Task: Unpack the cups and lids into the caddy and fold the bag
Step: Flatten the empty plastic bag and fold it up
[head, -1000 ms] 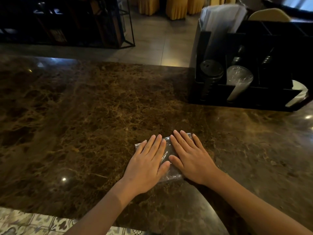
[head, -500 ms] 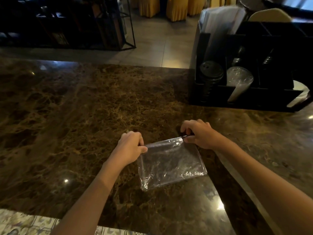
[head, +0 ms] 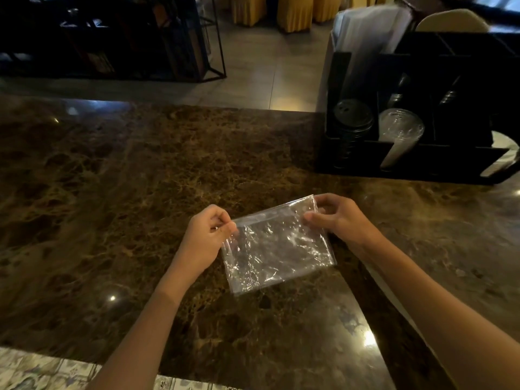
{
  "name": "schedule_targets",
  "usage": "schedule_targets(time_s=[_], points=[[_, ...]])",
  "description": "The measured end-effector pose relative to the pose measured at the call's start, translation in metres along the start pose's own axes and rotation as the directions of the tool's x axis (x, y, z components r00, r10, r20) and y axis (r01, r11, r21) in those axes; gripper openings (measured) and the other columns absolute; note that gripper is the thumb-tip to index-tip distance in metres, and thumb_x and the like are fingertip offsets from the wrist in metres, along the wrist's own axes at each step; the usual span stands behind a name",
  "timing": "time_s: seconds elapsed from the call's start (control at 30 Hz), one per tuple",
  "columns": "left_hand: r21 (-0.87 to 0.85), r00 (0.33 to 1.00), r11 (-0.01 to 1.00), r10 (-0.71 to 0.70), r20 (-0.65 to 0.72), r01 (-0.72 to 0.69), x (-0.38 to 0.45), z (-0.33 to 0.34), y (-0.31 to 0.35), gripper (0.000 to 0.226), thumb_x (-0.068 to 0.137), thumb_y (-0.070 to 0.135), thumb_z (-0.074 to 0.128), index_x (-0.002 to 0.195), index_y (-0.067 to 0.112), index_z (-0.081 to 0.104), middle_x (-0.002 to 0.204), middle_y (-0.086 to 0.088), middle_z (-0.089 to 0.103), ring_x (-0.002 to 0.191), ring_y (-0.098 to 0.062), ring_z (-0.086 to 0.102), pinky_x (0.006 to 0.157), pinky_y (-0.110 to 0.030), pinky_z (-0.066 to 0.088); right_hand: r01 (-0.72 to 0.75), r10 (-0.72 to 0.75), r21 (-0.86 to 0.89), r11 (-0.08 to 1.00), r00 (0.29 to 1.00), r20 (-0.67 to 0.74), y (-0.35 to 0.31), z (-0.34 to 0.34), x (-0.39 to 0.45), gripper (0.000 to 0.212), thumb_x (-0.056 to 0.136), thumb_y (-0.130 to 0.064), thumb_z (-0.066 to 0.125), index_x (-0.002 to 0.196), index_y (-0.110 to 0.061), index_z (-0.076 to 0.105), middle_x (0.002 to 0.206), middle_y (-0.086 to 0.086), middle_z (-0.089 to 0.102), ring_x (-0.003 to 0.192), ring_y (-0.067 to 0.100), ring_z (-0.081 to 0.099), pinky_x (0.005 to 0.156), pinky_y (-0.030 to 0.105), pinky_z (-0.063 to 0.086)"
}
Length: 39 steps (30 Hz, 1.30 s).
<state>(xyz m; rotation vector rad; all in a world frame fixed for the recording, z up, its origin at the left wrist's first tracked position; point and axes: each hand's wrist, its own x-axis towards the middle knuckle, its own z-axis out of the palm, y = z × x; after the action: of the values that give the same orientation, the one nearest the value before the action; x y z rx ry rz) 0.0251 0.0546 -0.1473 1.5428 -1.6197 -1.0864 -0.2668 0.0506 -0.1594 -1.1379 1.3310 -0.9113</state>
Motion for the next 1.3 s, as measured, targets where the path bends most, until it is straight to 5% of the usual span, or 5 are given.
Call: schedule_targets(time_s=[0.23,0.6,1.03,1.17,1.3], points=[[-0.619,0.930,0.736,-0.367,-0.022,0.275,-0.021,0.015,0.007,0.032,0.079,0.021,0.077,0.107,0.011,0.066,0.094,-0.013,0.078,0.085,-0.021,0.076,0.070,-0.029,0.061,-0.006,0.044,0.290,0.957,0.991,-0.126,0.014,0.013,-0.028,0.007,0.088,-0.006,0.073,0.082,-0.005,0.068,0.058,0.000,0.064,0.049,0.012,0.062,0.044,0.023,0.050],[-0.475,0.952,0.826,-0.290,0.101,0.302,-0.035,0.044,0.028,0.007,0.089,0.012,0.069,0.096,0.011,0.073,0.089,-0.007,0.078,0.071,-0.009,0.071,0.067,-0.028,0.053,0.024,0.174,0.618,0.786,0.950,-0.258,0.009,0.013,-0.113,0.020,0.088,-0.005,0.069,0.069,-0.008,0.071,0.065,0.004,0.071,0.058,0.012,0.068,0.054,0.022,0.055],[-0.436,0.917,0.883,0.013,0.398,0.177,-0.125,0.167,0.107,0.012,0.088,0.012,0.069,0.095,0.004,0.072,0.088,-0.015,0.077,0.087,-0.025,0.073,0.096,-0.051,0.053,0.296,0.208,0.479,0.827,0.629,-0.749,0.043,-0.046,-0.321,0.013,0.088,-0.012,0.073,0.077,-0.014,0.078,0.078,0.009,0.077,0.063,0.012,0.068,0.053,0.018,0.053],[-0.376,0.861,0.908,0.037,0.507,0.182,-0.177,0.216,0.116,0.014,0.087,0.020,0.069,0.092,0.008,0.075,0.089,-0.010,0.078,0.089,-0.036,0.066,0.089,-0.056,0.050,0.307,0.230,0.467,0.829,0.574,-0.786,0.069,-0.067,-0.394,0.016,0.089,-0.014,0.071,0.077,-0.019,0.079,0.082,0.008,0.077,0.074,0.019,0.070,0.078,0.036,0.057],[-0.340,0.840,0.926,0.049,0.541,0.165,-0.230,0.262,0.115,0.010,0.090,0.020,0.071,0.083,0.018,0.078,0.082,-0.013,0.074,0.078,-0.029,0.054,0.065,-0.038,0.044,0.302,0.283,0.491,0.817,0.531,-0.798,0.101,-0.090,-0.457,0.022,0.092,-0.012,0.067,0.075,-0.018,0.079,0.078,0.008,0.076,0.069,0.018,0.070,0.068,0.032,0.061]])
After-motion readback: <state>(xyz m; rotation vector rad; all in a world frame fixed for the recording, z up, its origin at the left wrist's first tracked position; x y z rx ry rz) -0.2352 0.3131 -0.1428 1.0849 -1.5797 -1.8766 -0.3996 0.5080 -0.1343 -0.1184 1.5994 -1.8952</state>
